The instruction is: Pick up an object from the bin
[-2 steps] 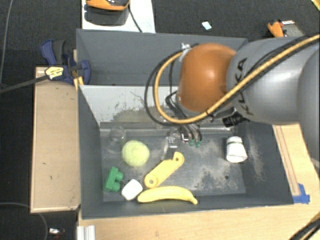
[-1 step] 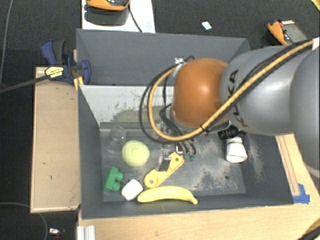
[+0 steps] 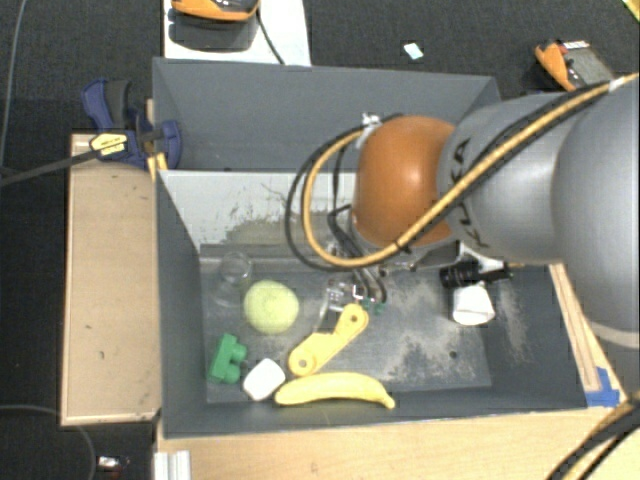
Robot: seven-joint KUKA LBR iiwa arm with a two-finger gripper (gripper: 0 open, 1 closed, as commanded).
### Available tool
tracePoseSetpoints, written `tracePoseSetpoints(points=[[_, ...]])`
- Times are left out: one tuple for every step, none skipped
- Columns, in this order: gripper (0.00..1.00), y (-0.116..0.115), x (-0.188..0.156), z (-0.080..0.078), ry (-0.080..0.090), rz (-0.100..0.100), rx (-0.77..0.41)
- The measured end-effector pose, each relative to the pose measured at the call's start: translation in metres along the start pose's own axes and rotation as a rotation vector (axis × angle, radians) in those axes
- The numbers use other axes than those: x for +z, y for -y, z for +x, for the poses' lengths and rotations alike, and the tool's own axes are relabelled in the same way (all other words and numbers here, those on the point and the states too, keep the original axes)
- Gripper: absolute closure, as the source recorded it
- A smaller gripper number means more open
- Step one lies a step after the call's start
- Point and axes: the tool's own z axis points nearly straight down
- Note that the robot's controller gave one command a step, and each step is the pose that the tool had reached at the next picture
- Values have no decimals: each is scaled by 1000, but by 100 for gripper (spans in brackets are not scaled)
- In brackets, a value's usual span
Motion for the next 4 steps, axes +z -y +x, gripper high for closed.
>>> tracePoseSetpoints(points=[[0,-14,30,11,1,-3,-56],[0,27,39,9,4,-2,101],[0,25,3,40,-1,-4,-87],[100,28,67,37,-1,2,123]])
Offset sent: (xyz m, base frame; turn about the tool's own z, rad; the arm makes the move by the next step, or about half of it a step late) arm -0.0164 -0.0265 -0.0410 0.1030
